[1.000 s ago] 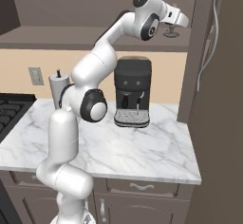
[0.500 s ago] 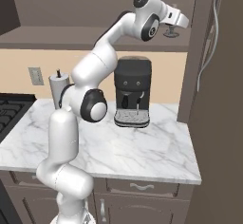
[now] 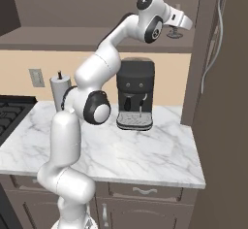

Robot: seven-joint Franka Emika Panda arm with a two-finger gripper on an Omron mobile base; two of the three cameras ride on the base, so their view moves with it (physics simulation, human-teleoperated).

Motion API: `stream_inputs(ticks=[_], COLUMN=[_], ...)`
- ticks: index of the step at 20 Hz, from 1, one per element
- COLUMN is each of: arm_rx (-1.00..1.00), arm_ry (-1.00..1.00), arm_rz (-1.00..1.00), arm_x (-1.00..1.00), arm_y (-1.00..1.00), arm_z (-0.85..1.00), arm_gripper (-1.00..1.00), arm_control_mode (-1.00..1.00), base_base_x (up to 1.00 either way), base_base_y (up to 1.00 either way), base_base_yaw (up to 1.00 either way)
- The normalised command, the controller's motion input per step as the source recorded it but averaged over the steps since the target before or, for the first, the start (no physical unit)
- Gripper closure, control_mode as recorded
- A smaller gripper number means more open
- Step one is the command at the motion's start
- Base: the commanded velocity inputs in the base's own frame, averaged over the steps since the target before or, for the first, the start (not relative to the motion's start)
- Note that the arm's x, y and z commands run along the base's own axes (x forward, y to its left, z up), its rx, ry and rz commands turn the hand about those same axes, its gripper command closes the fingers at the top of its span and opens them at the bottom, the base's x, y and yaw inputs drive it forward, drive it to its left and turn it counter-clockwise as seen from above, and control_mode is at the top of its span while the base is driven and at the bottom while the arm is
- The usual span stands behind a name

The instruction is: Get the candle and the beer from the cabinet and move them to the dining counter.

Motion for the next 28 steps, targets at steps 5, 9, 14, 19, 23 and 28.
stream_inputs(ticks=[5, 9, 14, 19, 23, 28], arm_rx=[0.00, 0.00, 0.00, 0.00, 0.00, 0.00], arm_ry=[0.00, 0.00, 0.00, 0.00, 0.01, 0.02], arm_rz=[0.00, 0.00, 0.00, 0.00, 0.00, 0.00], arm_x=[0.00, 0.00, 0.00, 0.00, 0.00, 0.00], arm_y=[0.00, 0.00, 0.00, 0.00, 0.00, 0.00], arm_z=[-0.06, 0.00, 0.00, 0.00, 0.00, 0.00], arm_gripper=[1.00, 1.00, 1.00, 1.00, 1.00, 1.00], arm_control_mode=[-1.00, -1.00, -1.00, -1.00, -1.00, -1.00], base_base_x=[0.00, 0.00, 0.00, 0.00, 0.00, 0.00], base_base_y=[0.00, 0.00, 0.00, 0.00, 0.00, 0.00], base_base_yaw=[0.00, 0.00, 0.00, 0.00, 0.00, 0.00])
